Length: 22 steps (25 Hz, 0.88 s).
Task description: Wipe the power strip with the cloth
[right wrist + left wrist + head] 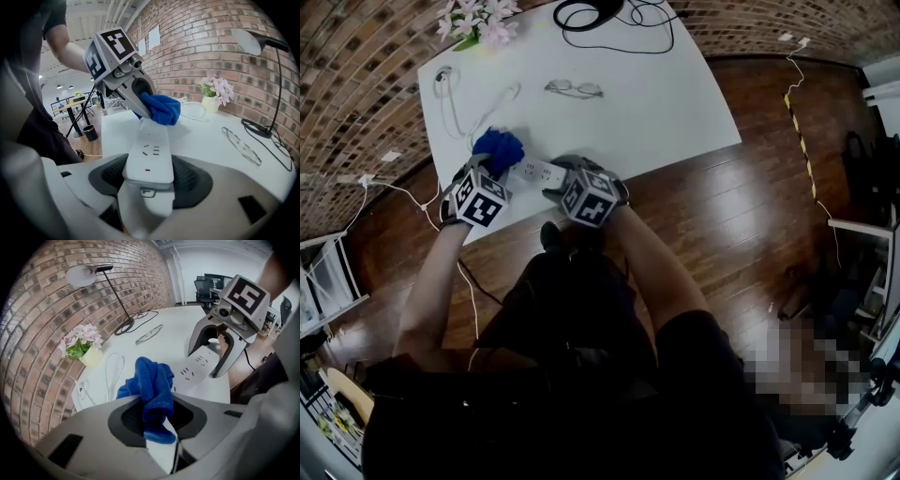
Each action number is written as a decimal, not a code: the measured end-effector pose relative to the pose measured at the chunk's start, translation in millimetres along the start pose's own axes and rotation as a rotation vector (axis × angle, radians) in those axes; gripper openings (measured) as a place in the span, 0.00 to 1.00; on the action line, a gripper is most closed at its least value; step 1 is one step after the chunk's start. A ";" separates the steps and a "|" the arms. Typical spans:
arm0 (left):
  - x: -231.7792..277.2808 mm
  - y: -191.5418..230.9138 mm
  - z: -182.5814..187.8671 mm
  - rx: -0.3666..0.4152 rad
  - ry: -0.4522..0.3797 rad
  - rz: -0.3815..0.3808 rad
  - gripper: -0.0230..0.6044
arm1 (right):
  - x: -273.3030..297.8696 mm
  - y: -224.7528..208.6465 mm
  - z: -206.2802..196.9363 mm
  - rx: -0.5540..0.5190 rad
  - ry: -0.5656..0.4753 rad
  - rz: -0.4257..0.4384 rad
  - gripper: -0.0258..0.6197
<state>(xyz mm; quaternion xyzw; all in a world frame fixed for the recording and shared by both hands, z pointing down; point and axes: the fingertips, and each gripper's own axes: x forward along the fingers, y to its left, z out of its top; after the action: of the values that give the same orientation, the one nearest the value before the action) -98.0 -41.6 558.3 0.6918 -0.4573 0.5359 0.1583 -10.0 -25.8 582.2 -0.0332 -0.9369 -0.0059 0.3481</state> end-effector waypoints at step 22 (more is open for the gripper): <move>-0.7 -45.6 19.4 0.107 0.064 -0.039 0.19 | -1.0 3.5 -0.2 -0.050 -0.033 -0.003 0.49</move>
<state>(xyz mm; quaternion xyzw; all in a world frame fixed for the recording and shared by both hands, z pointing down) -49.9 -30.8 562.8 0.6907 -0.4090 0.5782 0.1461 -8.9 -22.3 581.6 -0.0408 -0.9421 -0.0291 0.3315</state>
